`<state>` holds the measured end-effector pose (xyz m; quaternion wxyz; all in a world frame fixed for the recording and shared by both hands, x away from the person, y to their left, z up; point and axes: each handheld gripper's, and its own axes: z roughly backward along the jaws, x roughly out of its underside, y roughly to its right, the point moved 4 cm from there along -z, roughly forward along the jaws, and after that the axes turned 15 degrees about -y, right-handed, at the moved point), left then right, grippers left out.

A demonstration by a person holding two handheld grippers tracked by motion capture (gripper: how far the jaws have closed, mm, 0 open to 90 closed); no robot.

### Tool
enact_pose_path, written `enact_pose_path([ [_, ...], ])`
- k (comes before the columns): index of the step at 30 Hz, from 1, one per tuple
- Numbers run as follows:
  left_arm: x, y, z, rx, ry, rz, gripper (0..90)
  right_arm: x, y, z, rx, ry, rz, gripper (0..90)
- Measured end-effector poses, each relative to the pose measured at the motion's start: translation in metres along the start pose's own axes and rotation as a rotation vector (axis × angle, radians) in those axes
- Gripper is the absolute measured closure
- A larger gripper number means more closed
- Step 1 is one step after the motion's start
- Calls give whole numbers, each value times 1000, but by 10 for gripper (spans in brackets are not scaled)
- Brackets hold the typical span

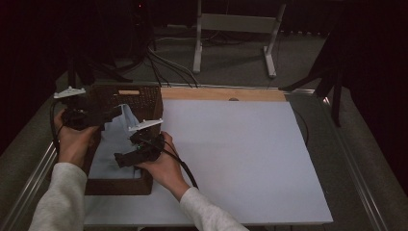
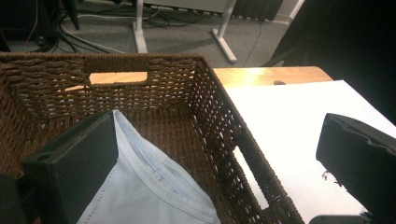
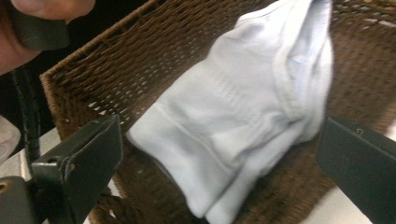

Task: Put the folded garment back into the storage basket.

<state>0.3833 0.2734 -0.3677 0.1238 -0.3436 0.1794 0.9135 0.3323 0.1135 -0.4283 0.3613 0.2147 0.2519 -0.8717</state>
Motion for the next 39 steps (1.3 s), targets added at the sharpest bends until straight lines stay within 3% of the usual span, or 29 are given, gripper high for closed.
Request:
enact_pose_path([
  [6, 1, 8, -1, -18, 5, -36, 3, 5, 10, 11, 14, 14, 8, 9],
  [9, 3, 13, -3, -4, 15, -45, 2, 9, 20, 22, 34, 25, 9, 9],
  [24, 15, 43, -6, 9, 40, -136, 3, 26, 46, 55, 80, 57, 17, 10],
  [32, 23, 62, -7, -1, 55, -209, 3, 38, 58, 62, 80, 68, 3, 10],
  [39, 31, 72, -9, 9, 54, -229, 3, 51, 75, 72, 93, 82, -12, 9],
])
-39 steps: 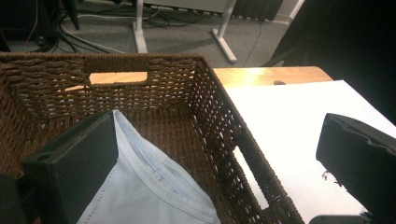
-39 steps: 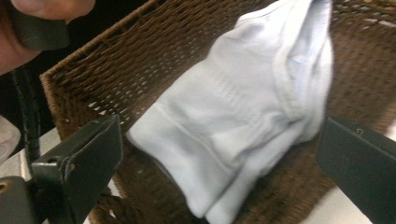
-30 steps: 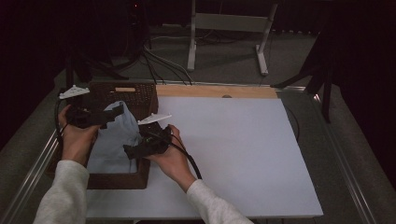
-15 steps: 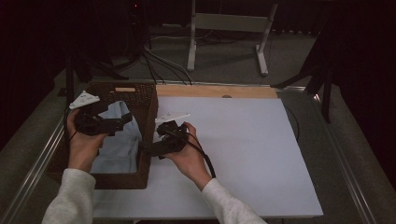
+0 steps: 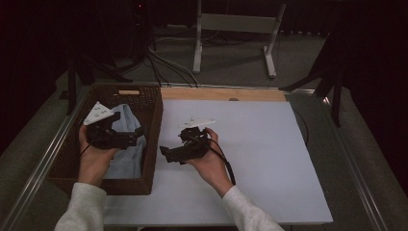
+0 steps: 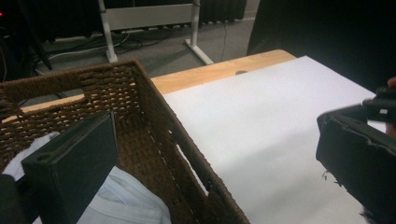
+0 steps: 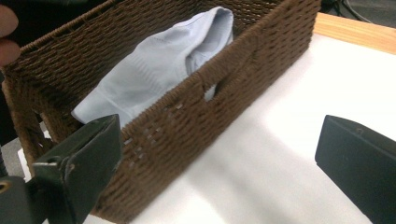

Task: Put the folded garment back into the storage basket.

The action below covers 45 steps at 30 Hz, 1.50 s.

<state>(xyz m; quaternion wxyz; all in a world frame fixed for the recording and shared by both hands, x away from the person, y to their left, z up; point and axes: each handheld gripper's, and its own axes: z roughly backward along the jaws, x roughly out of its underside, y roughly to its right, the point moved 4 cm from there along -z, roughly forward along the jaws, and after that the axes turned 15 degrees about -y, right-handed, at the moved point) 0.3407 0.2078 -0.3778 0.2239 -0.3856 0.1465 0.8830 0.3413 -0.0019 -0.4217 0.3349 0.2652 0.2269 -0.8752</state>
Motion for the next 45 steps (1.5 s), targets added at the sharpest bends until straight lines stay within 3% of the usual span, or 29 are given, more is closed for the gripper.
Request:
enact_pose_path([
  [11, 17, 15, -2, 15, 16, -24, 3, 15, 23, 13, 16, 17, -8, 9],
  [22, 33, 30, 1, 12, 16, -79, 2, 37, 50, 31, 29, 47, -25, 9],
  [38, 58, 35, 0, 28, 22, -96, 2, 72, 81, 54, 75, 67, -29, 9],
  [45, 67, 36, -1, 26, 22, -107, 2, 87, 95, 64, 106, 77, -55, 10],
])
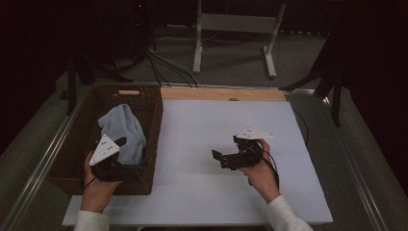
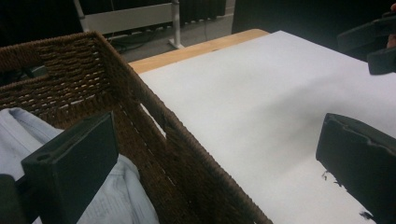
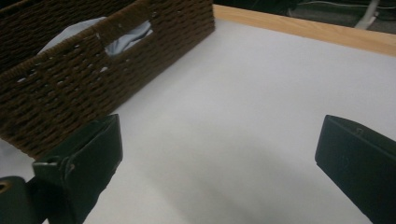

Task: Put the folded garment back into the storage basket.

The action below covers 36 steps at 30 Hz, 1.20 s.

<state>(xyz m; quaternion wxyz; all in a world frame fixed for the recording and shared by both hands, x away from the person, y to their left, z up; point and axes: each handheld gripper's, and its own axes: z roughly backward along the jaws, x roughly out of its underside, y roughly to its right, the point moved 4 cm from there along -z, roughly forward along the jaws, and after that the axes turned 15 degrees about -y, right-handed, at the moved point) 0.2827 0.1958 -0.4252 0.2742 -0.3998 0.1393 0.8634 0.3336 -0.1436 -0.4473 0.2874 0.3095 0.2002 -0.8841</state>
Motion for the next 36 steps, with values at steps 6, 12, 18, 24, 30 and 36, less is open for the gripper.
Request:
enact_pose_path([
  [6, 7, -1, 0, -2, 9, 3, 3, 11, 14, 11, 28, 15, -9, 10],
  [12, 11, -3, 2, -13, 14, 4, 3, 22, 25, 22, 40, 55, -13, 10],
  [18, 16, -5, 3, -19, 15, 12, 3, 36, 33, 33, 51, 85, -17, 9],
  [24, 22, -7, 4, -26, 20, 20, 2, 54, 42, 45, 58, 121, -18, 10],
  [30, 23, -9, 5, -33, 28, 27, 3, 67, 49, 54, 58, 163, -38, 10],
  [36, 25, -11, 6, -34, 34, 37, 3, 82, 56, 58, 77, 173, -43, 10],
])
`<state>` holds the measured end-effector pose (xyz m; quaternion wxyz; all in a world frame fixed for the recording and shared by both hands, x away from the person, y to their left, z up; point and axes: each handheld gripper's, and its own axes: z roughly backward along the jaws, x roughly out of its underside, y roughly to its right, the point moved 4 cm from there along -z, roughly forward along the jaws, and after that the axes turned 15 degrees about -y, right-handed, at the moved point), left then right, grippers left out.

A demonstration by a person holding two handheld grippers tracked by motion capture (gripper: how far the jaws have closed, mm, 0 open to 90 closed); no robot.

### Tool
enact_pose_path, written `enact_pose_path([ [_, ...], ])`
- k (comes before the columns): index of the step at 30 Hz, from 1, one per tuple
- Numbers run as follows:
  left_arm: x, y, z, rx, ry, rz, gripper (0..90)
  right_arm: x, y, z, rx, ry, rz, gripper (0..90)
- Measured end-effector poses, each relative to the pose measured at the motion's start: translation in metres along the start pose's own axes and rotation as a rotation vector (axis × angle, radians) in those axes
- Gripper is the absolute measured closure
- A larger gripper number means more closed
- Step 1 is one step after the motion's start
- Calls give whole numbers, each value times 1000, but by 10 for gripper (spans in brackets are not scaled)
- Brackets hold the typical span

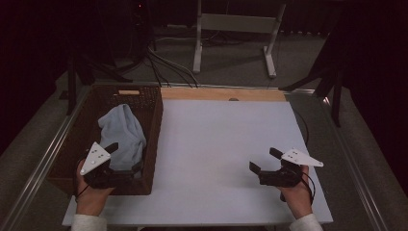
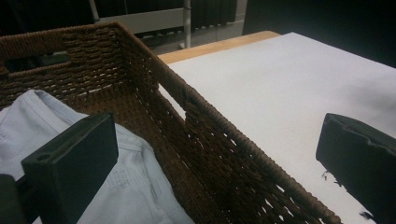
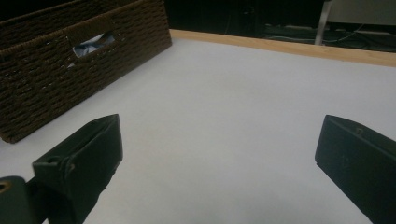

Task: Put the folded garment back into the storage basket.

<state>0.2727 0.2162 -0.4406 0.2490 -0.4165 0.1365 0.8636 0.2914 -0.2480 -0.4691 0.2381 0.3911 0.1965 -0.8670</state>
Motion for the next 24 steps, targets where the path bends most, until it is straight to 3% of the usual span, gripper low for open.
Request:
enact_pose_path([
  [12, 0, -3, 5, 5, 22, 9, 3, 11, 7, 9, 12, 51, -29, 10],
  [24, 2, -7, 7, 0, 23, 24, 3, 17, 16, 11, 30, 52, -48, 10],
])
